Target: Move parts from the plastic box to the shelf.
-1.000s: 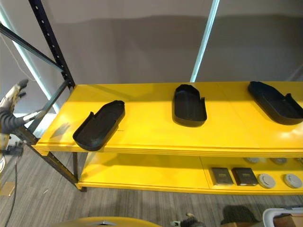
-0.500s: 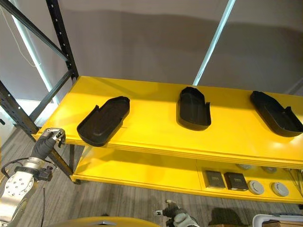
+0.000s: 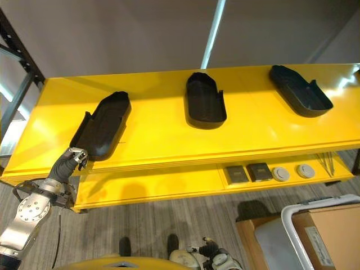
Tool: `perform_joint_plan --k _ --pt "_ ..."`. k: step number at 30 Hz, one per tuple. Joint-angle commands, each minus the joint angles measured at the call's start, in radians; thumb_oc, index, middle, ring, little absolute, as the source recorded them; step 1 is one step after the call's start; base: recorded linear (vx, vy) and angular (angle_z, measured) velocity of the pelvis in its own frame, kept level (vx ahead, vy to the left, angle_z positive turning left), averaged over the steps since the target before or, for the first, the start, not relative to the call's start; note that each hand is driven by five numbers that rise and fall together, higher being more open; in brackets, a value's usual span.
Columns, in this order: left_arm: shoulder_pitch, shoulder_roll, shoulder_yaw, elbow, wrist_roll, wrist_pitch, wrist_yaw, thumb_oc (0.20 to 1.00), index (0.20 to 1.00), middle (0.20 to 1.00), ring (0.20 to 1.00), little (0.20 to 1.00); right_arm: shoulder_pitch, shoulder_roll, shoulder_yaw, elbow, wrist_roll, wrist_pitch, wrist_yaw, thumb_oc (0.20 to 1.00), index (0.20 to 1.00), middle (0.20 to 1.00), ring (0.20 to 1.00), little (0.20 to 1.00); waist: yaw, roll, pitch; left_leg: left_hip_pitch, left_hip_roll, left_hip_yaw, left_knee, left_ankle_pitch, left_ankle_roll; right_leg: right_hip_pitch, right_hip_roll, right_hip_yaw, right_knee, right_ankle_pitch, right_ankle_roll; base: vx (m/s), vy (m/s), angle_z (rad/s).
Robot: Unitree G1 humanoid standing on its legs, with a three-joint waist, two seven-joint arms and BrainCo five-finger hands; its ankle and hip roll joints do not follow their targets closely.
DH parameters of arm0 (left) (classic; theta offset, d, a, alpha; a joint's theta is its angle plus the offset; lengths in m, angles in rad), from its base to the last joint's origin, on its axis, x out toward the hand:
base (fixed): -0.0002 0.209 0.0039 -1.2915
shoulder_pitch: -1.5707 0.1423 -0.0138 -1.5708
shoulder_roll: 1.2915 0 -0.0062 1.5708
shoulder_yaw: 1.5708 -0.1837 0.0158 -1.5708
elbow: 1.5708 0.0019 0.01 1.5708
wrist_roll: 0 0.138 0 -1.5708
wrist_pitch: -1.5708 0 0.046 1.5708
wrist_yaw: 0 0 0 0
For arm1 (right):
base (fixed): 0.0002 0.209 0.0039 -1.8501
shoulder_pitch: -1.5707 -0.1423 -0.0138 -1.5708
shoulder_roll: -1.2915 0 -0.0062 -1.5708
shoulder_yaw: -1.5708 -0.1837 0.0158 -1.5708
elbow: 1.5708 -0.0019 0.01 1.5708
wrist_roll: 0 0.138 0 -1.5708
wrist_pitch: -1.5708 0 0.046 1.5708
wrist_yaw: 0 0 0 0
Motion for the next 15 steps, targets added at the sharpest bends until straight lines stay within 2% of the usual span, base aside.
perform_joint_plan --k 1,9,15 --pt "-0.063 0.029 0.005 -0.007 0.041 -0.030 0.012 0.200 0.200 0.200 0.200 0.200 -0.022 0.009 0.021 0.050 0.028 0.013 -0.017 1.000 1.000 1.000 1.000 1.000 -0.008 -0.045 0.009 0.049 -0.013 -0.033 0.002 -0.126 0.018 0.012 -0.022 -0.007 0.004 -0.091 0.052 0.03 -0.013 -0.13" --pt "-0.155 -0.015 -0.009 0.043 0.056 -0.032 0.063 0.200 0.200 0.200 0.200 0.200 -0.006 0.018 0.029 0.032 0.050 0.005 -0.022 1.000 1.000 1.000 1.000 1.000 -0.033 -0.047 0.009 0.043 -0.010 -0.026 0.002 -0.128 0.014 0.002 -0.013 -0.002 0.004 -0.097 0.050 0.01 -0.005 -0.02" --pt "-0.255 -0.043 -0.038 0.150 0.047 -0.031 0.107 0.200 0.200 0.200 0.200 0.200 -0.022 0.014 0.040 0.017 0.063 0.004 -0.030 1.000 1.000 1.000 1.000 1.000 -0.054 -0.054 0.016 0.008 -0.004 -0.015 0.002 -0.118 0.011 -0.041 0.000 0.011 0.004 -0.088 0.049 -0.01 -0.016 -0.02"
